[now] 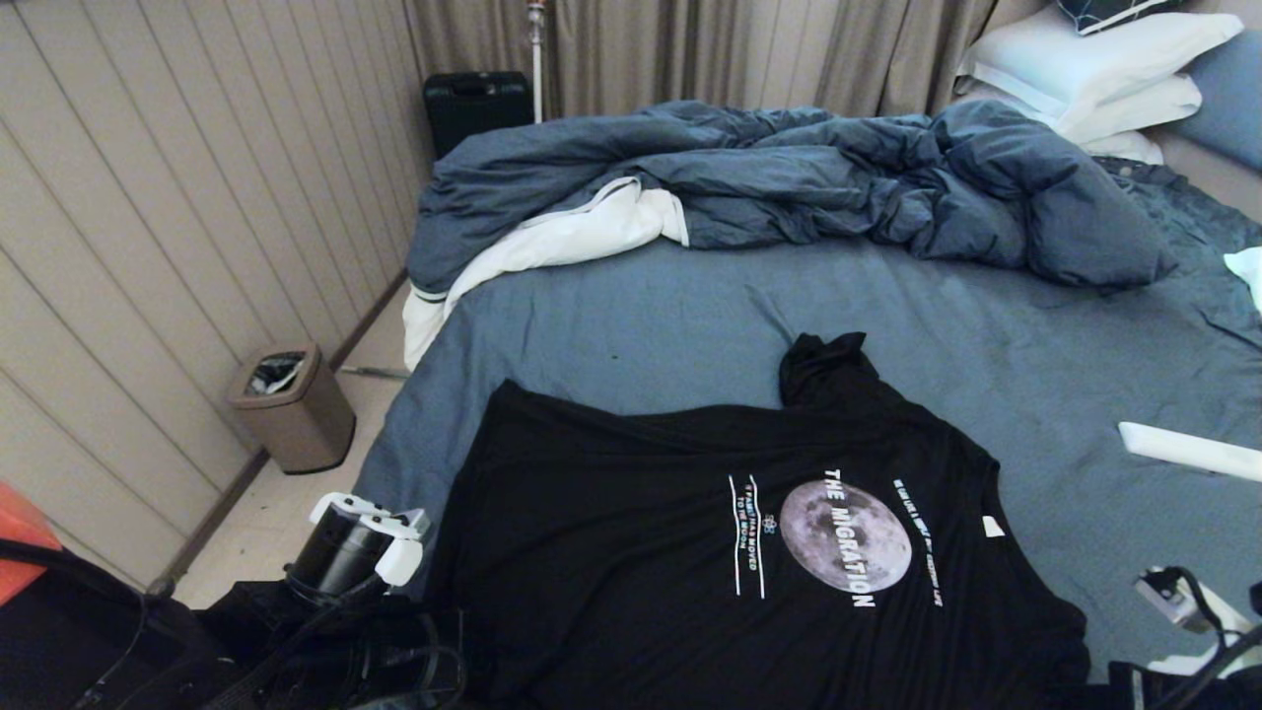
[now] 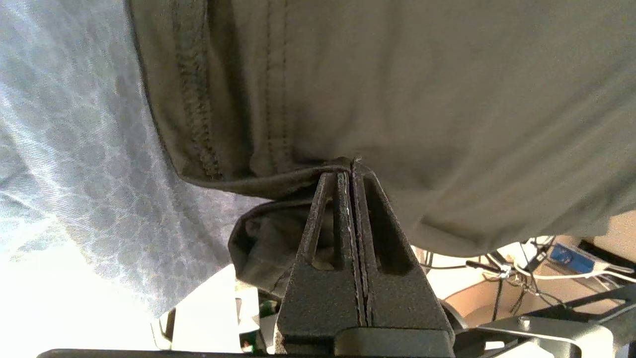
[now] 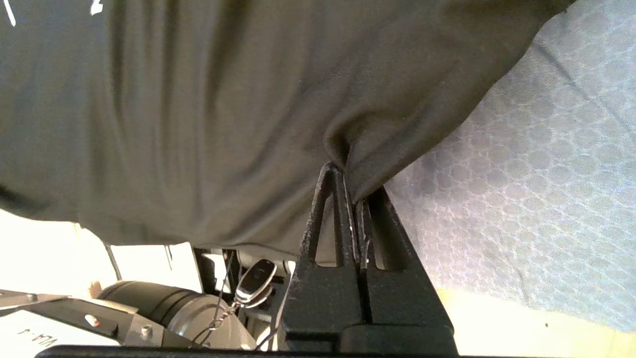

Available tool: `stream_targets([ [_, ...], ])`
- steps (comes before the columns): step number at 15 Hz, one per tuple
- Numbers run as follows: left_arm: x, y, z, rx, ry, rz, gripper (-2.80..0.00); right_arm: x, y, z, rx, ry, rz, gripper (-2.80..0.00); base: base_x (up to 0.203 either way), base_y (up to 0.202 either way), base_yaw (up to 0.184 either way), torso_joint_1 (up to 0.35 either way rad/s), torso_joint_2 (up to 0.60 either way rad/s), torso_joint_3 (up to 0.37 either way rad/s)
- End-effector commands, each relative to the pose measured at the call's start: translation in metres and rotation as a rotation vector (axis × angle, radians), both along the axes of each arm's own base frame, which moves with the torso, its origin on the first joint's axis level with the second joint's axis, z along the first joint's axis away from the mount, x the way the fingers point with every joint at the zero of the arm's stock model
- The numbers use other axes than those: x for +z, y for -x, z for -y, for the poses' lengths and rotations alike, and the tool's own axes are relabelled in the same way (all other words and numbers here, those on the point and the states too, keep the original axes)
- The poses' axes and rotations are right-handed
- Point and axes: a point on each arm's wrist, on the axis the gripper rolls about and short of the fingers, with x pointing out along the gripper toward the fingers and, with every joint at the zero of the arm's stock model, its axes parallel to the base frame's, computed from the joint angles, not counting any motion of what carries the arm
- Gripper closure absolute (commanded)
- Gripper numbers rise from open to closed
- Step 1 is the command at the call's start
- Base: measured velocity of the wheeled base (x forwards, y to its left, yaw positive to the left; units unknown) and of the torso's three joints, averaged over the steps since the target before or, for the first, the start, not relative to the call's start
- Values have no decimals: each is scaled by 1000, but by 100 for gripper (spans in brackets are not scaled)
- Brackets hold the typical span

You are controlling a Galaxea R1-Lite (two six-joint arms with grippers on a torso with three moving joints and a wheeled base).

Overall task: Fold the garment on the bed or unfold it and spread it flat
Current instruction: Fold the black T-shirt

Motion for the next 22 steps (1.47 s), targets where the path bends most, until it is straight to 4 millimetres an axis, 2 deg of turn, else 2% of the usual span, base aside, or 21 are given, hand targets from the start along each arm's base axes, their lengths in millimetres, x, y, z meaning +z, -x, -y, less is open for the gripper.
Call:
stream_targets([
  [1, 0, 0, 0, 3, 4, 0, 0, 0, 0, 0, 3, -1, 4, 0, 0, 0, 0, -85, 208, 126],
  [7, 1, 0, 0, 5, 7, 1, 0, 1, 1, -1, 3, 1, 7, 0, 0, 0, 0, -140, 375, 233],
  [14, 4, 2, -2, 26, 27, 1, 0, 3, -2, 1, 2, 5, 23, 0, 0, 0, 0, -14, 44, 29],
  [18, 3, 4, -6, 140, 14, -8, 0, 17, -3, 1, 1, 44, 85, 0, 0, 0, 0, 0, 0, 0],
  [20, -1, 8, -9, 147, -9, -16, 0, 26, -4, 2, -4, 66, 126, 0, 0, 0, 0, 0, 0, 0],
  [22, 6, 10, -13, 145, -7, 11, 0, 30, -7, 3, -13, 68, 141, 0, 0, 0, 0, 0, 0, 0],
])
